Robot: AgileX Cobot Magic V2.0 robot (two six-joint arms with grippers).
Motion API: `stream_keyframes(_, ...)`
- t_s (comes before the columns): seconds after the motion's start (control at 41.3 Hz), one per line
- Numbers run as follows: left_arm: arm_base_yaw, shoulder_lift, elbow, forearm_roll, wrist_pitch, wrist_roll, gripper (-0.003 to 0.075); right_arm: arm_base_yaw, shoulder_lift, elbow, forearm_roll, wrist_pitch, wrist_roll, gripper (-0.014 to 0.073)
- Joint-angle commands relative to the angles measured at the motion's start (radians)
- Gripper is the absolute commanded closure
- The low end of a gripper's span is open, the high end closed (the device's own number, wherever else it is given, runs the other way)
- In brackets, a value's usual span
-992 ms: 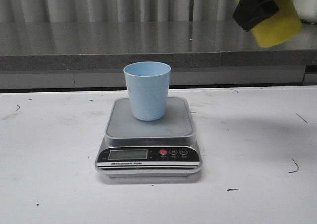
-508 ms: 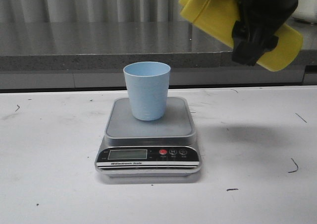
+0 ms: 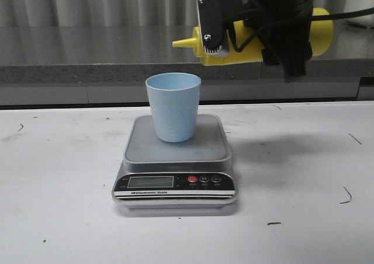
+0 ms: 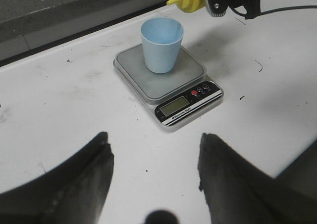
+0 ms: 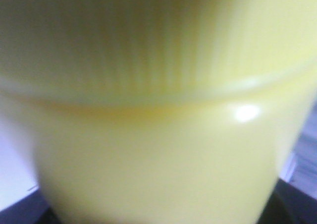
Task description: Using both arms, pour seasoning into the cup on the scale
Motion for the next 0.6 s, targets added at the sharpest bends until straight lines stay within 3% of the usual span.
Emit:
stream_keyframes(0.0,0.000,0.004,-0.026,-0.011,-0.078,-0.007,0.0346,0.005,-0.048,-0.034,-0.172,0.015,-0.079,0.0272)
stream_keyframes(0.581,0.000,0.004,-0.026,-0.011,-0.078,-0.007,0.0346,0.005,-0.048,-0.034,-0.211,0.107,-0.106,0.0272)
